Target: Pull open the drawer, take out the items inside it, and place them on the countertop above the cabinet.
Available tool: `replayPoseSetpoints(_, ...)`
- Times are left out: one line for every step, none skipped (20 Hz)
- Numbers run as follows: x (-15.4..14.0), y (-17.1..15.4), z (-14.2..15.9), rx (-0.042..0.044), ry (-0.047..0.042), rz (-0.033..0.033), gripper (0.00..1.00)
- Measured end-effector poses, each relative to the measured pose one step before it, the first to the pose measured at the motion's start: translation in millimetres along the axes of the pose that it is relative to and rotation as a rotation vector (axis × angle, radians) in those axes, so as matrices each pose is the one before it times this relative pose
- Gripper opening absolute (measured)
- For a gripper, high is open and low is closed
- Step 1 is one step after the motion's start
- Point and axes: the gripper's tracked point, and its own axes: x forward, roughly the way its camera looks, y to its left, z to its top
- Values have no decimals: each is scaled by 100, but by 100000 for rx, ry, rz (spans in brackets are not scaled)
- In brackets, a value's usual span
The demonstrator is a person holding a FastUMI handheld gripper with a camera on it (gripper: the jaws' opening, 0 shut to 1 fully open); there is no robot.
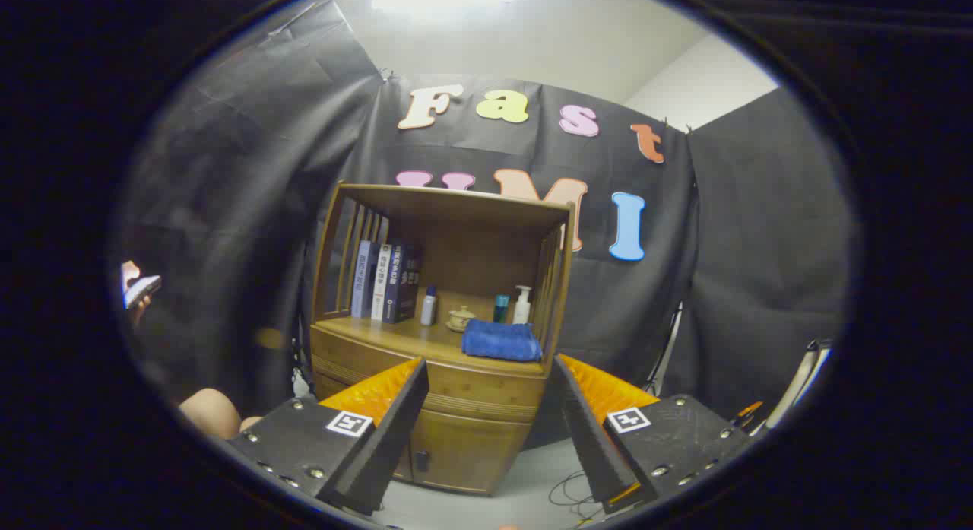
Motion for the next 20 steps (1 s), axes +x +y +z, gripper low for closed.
replayPoseSetpoints(399, 413, -379, 30, 394, 374, 97)
replayPoseSetpoints(84, 212, -92, 16, -52, 401, 97)
replayPoseSetpoints(121, 107, -64, 482, 81, 454, 97)
replayPoseSetpoints(13, 65, -74, 744, 283, 405, 97)
replayPoseSetpoints(9, -126, -172, 534, 302, 74, 97)
replayPoseSetpoints(3, -78, -81, 40, 259, -358, 97)
replayPoseSetpoints(69, -84, -157, -108, 236, -504, 97)
replayPoseSetpoints(55, 26, 6, -17, 75, -380, 97)
replayPoseSetpoints(22, 6, -88, 263, 107, -173, 97)
replayPoseSetpoints(102, 10, -163, 408, 348, 8, 97)
replayPoseSetpoints(14, -3, -223, 286, 577, 127, 97)
replayPoseSetpoints(78, 66, -149, 86, 546, 173, 97)
replayPoseSetpoints(177, 235, -278, 63, 368, 115, 97)
replayPoseSetpoints(283, 345, -179, 169, 273, 288, 97)
replayPoseSetpoints(378, 290, -220, 110, 154, 177, 97)
replayPoseSetpoints(625, 594, -233, 186, 332, 597, 97)
replayPoseSetpoints(698, 726, -263, 199, 374, 967, 97)
replayPoseSetpoints(703, 754, -301, 4, 640, 1351, 97)
replayPoseSetpoints(779, 994, -358, -368, 476, 2000, 97)
replayPoseSetpoints(857, 1024, -330, -724, 435, 2095, 97)
